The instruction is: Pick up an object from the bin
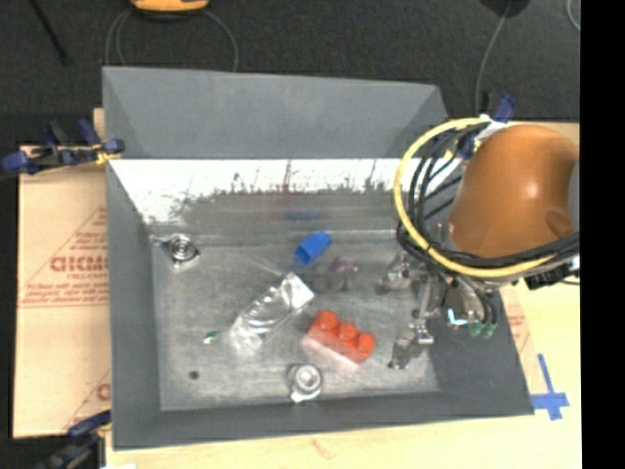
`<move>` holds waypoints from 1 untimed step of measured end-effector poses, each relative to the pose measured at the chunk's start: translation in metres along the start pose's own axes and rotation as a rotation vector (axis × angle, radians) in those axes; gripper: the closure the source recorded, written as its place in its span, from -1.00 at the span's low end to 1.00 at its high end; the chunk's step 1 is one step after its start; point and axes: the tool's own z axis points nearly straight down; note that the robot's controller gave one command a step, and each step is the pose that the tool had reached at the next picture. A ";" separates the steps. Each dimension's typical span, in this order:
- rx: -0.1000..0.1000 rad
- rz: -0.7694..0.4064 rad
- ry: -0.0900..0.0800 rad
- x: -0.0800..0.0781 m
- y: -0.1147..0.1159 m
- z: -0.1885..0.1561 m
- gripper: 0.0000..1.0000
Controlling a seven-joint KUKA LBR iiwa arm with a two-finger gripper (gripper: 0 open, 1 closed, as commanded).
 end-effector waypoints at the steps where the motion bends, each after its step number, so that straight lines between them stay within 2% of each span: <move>1: -0.003 0.363 -0.013 -0.006 0.021 0.170 -1.00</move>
Offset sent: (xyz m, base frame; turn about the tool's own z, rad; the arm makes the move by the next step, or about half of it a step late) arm 0.0025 0.0221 -0.1725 0.3631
